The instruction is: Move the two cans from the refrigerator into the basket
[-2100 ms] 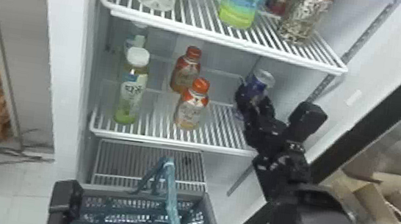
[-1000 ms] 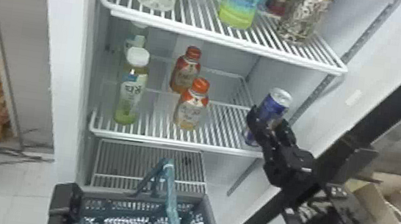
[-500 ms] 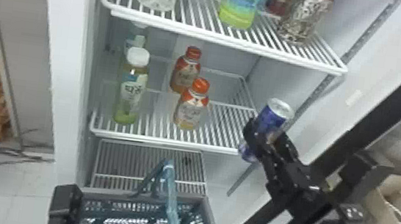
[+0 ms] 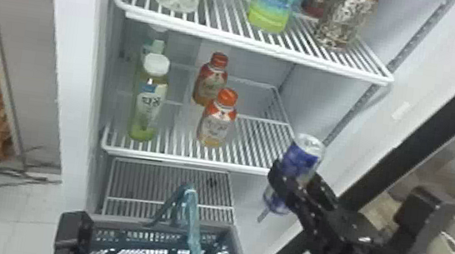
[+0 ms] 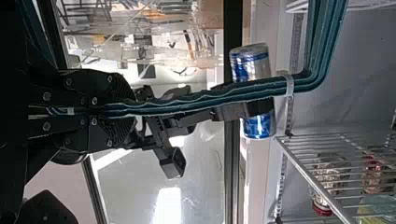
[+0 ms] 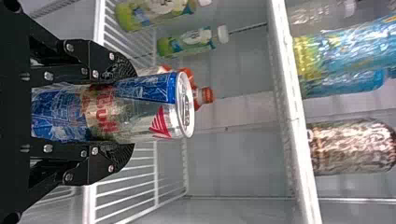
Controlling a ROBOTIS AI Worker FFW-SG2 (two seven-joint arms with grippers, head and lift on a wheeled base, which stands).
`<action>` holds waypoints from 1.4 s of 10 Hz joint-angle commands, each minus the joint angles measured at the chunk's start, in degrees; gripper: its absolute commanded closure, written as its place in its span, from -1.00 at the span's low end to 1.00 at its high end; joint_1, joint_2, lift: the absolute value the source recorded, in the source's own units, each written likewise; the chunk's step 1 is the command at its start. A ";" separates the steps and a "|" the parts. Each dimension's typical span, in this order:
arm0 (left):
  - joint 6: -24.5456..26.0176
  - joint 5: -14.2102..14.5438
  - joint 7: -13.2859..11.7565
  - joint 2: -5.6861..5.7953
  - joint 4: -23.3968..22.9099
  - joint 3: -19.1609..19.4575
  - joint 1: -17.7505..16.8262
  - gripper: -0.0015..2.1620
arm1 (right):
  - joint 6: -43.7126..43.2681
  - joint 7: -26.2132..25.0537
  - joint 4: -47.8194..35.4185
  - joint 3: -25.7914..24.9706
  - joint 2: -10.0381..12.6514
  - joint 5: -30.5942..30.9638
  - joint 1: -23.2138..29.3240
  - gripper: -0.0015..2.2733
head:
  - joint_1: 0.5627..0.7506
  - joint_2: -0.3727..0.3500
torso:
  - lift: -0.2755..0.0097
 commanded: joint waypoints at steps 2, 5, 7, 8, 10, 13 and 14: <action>0.00 0.00 0.05 -0.08 0.00 0.01 0.14 0.12 | 10.14 1.43 -3.77 -3.59 0.95 -0.76 1.11 -0.26 | 0.41 -0.94 | -0.93; 0.14 0.00 0.13 -0.08 0.00 0.01 0.14 0.12 | 20.97 4.94 -5.04 -6.22 0.78 -3.73 0.12 -0.27 | 0.41 -0.94 | -0.93; 0.14 0.00 0.13 -0.08 0.00 -0.10 0.14 0.12 | 23.92 6.70 -5.74 -6.67 0.60 -3.84 -0.44 -0.27 | 0.41 -0.94 | -0.93; 0.14 0.00 0.13 -0.08 0.00 -0.10 0.00 0.12 | 25.61 7.05 -5.88 -6.67 0.43 -4.87 -0.72 -0.27 | 0.41 -0.94 | -0.93; 0.14 -0.11 0.13 -0.08 0.00 0.01 0.14 0.12 | 31.37 8.98 -5.74 -6.67 -0.28 -5.55 -2.13 -0.27 | 0.41 -0.94 | -0.93; 0.14 -0.11 0.13 -0.08 0.00 0.01 0.00 0.12 | 38.41 12.06 -4.20 -6.44 -1.24 -7.61 -4.24 -0.28 | 0.41 -0.94 | -0.93; 0.14 -0.11 0.13 -0.08 0.00 0.01 0.14 0.12 | 38.55 12.32 -3.07 -6.33 -1.51 -9.55 -4.52 -0.28 | 0.41 -0.94 | -0.93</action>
